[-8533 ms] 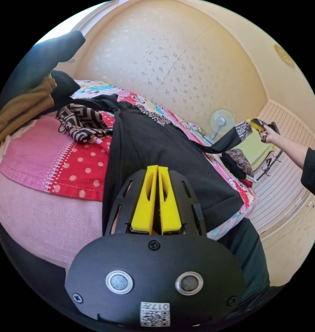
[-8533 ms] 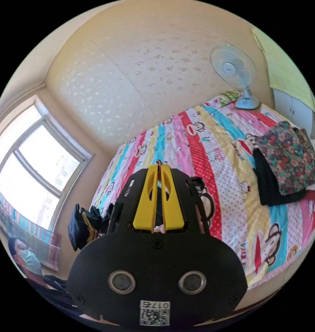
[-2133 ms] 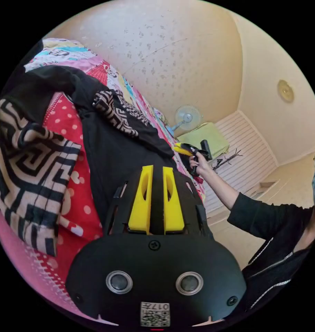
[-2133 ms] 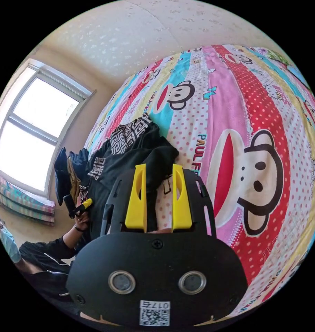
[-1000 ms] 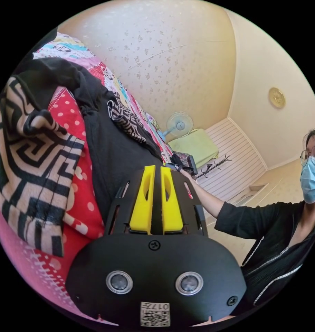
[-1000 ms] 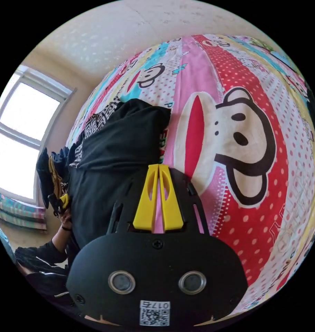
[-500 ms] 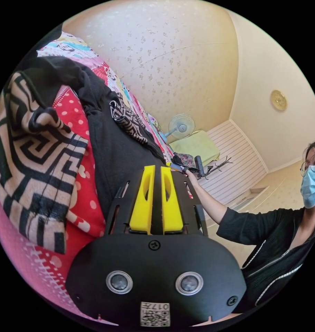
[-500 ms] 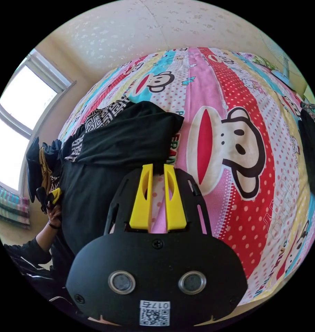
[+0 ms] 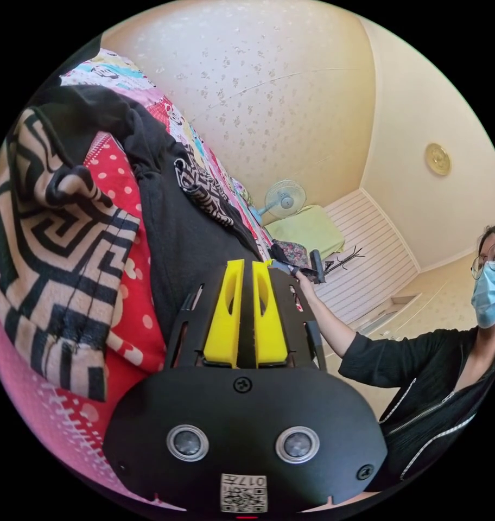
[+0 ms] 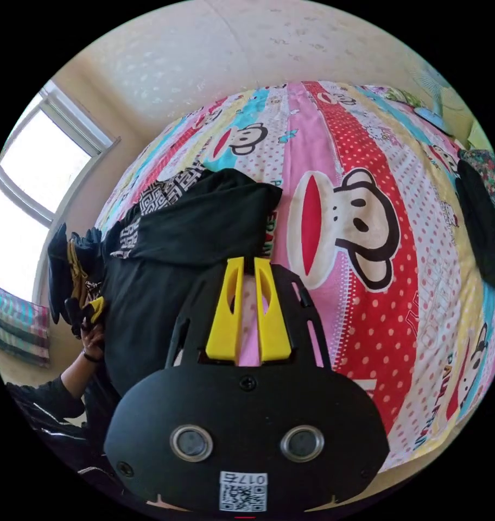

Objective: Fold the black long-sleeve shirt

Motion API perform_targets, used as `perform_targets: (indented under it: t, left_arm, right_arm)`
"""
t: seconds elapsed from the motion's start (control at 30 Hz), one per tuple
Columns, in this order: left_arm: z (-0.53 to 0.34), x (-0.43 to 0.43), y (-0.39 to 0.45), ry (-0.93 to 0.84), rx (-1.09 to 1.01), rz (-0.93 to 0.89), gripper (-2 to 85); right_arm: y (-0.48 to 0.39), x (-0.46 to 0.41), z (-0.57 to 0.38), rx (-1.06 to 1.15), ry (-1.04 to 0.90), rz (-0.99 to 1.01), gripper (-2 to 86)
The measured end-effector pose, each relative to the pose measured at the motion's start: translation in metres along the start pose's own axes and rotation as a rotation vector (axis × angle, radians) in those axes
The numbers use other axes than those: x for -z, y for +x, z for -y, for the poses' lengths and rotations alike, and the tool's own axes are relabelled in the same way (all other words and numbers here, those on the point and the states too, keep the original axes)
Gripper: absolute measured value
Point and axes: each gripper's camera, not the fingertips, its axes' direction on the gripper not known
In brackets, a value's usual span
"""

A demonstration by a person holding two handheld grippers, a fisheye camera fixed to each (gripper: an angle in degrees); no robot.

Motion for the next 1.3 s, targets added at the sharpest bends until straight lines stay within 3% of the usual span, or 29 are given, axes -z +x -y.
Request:
perform_targets:
  t: [0.13, 0.27, 0.4, 0.53, 0.67, 0.77, 0.8, 0.83, 0.93, 1.13, 1.3]
  left_arm:
    - [0.001, 0.003, -0.001, 0.0, -0.001, 0.001, 4.1]
    - [0.001, 0.007, -0.002, -0.002, 0.003, 0.006, 4.1]
    - [0.0, 0.013, -0.003, -0.001, 0.009, 0.02, 4.1]
    - [-0.002, 0.022, 0.0, 0.011, 0.022, 0.054, 4.3]
    - [-0.005, 0.042, 0.028, 0.037, -0.055, 0.082, 4.8]
    - [-0.022, 0.074, 0.09, 0.071, -0.222, 0.25, 5.1]
    - [-0.036, 0.093, 0.112, 0.137, -0.25, 0.388, 6.3]
    - [-0.053, 0.114, 0.127, 0.237, -0.217, 0.539, 7.4]
    - [-0.087, 0.161, 0.126, 0.424, 0.007, 0.763, 10.9]
    - [-0.086, 0.186, 0.057, 0.278, 0.289, 0.639, 12.8]
    - [-0.081, 0.193, 0.041, 0.333, 0.29, 0.618, 12.3]
  right_arm:
    - [-0.054, 0.012, -0.009, 0.067, 0.183, 0.076, 1.4]
    - [-0.137, -0.039, 0.0, 0.237, 0.158, 0.249, 1.0]
    - [-0.197, -0.134, -0.007, 0.37, 0.033, 0.227, 0.5]
    - [-0.206, -0.193, -0.012, 0.383, -0.143, 0.135, 0.3]
    - [-0.172, -0.206, -0.009, 0.287, -0.18, 0.314, 0.2]
    - [-0.152, -0.216, -0.012, 0.233, -0.198, 0.427, 0.2]
    - [-0.15, -0.218, -0.014, 0.234, -0.194, 0.435, 0.2]
    - [-0.15, -0.219, -0.016, 0.237, -0.19, 0.433, 0.2]
    - [-0.153, -0.221, -0.025, 0.259, -0.176, 0.399, 0.2]
    - [-0.159, -0.227, -0.045, 0.289, -0.156, 0.348, 0.2]
    - [-0.16, -0.232, -0.064, 0.296, -0.147, 0.342, 0.2]
